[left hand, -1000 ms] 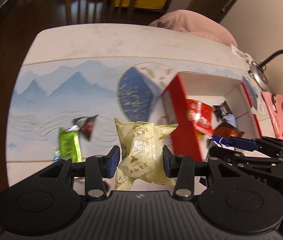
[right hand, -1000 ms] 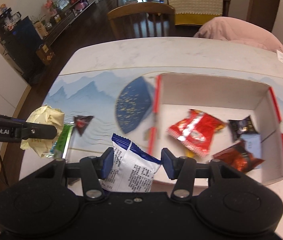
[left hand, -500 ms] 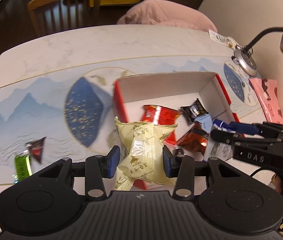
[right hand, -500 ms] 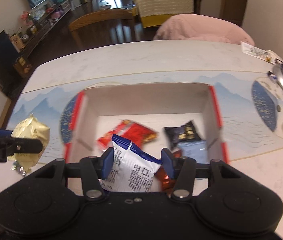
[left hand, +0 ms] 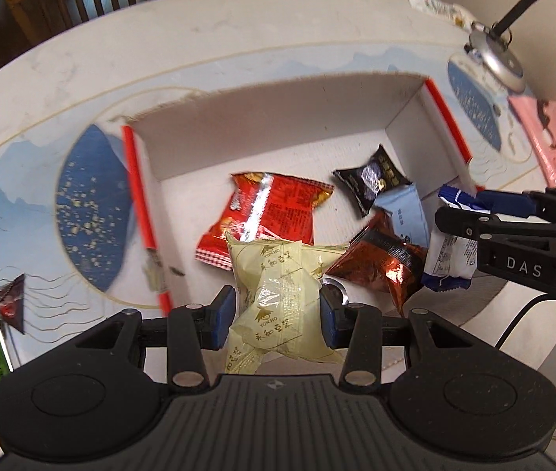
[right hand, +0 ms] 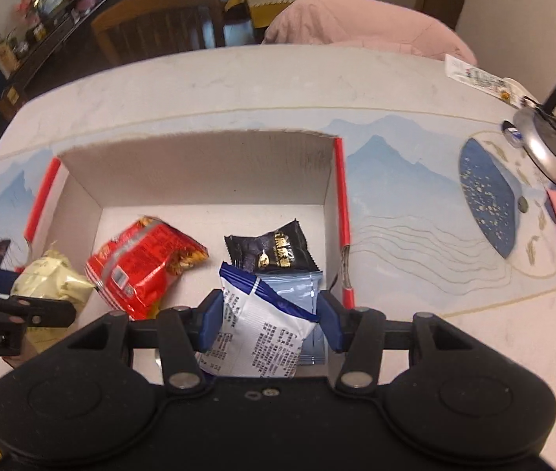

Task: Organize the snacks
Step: 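Open both grippers to drop the two packets into the box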

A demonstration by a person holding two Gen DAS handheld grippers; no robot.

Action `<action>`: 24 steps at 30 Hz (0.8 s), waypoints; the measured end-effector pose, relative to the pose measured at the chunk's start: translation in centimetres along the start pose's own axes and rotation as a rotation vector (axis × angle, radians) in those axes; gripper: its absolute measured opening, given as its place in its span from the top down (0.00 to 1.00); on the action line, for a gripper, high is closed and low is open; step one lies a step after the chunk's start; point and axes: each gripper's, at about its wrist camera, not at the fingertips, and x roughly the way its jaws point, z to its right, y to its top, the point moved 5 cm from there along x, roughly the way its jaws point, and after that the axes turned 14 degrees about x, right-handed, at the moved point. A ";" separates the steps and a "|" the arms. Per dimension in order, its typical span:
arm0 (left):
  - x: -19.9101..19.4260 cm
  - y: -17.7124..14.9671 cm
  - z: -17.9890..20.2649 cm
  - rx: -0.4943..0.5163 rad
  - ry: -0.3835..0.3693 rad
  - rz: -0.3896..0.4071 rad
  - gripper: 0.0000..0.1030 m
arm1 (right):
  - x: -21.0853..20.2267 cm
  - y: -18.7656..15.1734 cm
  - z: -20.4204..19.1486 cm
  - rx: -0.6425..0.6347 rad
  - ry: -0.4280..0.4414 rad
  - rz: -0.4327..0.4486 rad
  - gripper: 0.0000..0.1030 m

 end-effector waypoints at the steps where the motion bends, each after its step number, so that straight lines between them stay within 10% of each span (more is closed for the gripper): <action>1: 0.6 0.1 0.2 0.002 0.004 -0.009 0.58 | 0.3 0.0 0.0 -0.005 -0.001 -0.006 0.51; 20: 6.4 -0.4 1.8 0.008 0.002 -0.112 0.58 | 2.9 0.0 0.4 -0.020 0.022 -0.056 0.48; 24: 5.9 -0.4 1.9 -0.002 -0.026 -0.082 0.37 | 2.6 -0.2 0.3 -0.028 0.027 -0.050 0.43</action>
